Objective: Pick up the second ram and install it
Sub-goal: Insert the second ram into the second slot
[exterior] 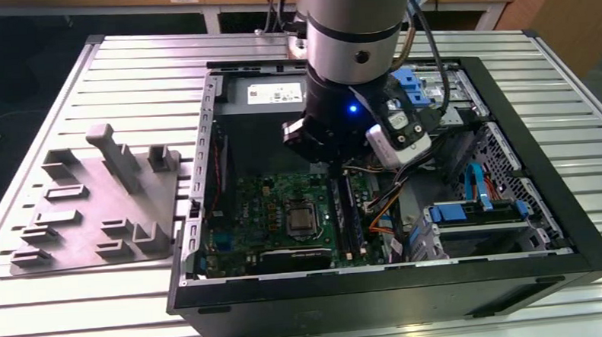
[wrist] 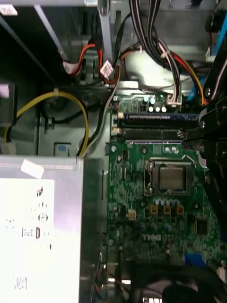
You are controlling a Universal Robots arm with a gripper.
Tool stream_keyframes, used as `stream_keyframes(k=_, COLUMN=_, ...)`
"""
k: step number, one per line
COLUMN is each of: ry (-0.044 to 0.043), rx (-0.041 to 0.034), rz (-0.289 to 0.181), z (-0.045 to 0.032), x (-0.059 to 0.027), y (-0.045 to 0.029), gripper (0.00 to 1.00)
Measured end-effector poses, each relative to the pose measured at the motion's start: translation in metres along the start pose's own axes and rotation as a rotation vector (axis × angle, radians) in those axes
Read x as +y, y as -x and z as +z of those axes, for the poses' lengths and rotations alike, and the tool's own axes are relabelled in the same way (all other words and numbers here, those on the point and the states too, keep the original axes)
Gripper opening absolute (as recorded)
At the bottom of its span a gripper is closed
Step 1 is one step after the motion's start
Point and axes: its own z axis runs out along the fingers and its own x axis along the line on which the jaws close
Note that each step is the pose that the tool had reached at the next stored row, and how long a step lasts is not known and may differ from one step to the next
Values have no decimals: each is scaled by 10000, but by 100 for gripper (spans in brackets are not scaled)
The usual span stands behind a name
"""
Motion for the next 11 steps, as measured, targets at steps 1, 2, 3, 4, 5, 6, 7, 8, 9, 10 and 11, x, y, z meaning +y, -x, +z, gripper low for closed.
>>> stream_keyframes(k=1, ry=1, rx=0, rz=0, z=2, x=-1, y=20, gripper=12)
stream_keyframes(k=2, ry=0, rx=0, rz=0, z=4, x=-1, y=38, gripper=12)
stream_keyframes(k=3, ry=-1, rx=0, rz=0, z=5, x=-1, y=56, gripper=12)
stream_keyframes(k=4, ry=-2, rx=1, rz=-1, z=7, x=-1, y=68, gripper=12)
stream_keyframes(k=5, ry=-2, rx=1, rz=-1, z=10, x=-1, y=70, gripper=12)
stream_keyframes(k=6, ry=-1, rx=0, rz=-1, z=19, x=-2, y=74, gripper=12)
stream_keyframes(k=7, ry=-2, rx=1, rz=-1, z=34, x=-2, y=75, gripper=12)
stream_keyframes(k=8, ry=-1, rx=1, rz=1, z=52, x=-3, y=75, gripper=12)
stream_keyframes(k=9, ry=-2, rx=1, rz=2, z=70, x=-4, y=75, gripper=12)
stream_keyframes(k=10, ry=-2, rx=1, rz=1, z=87, x=-4, y=75, gripper=12)
stream_keyframes(k=11, ry=-3, rx=1, rz=0, z=107, x=-5, y=75, gripper=12)
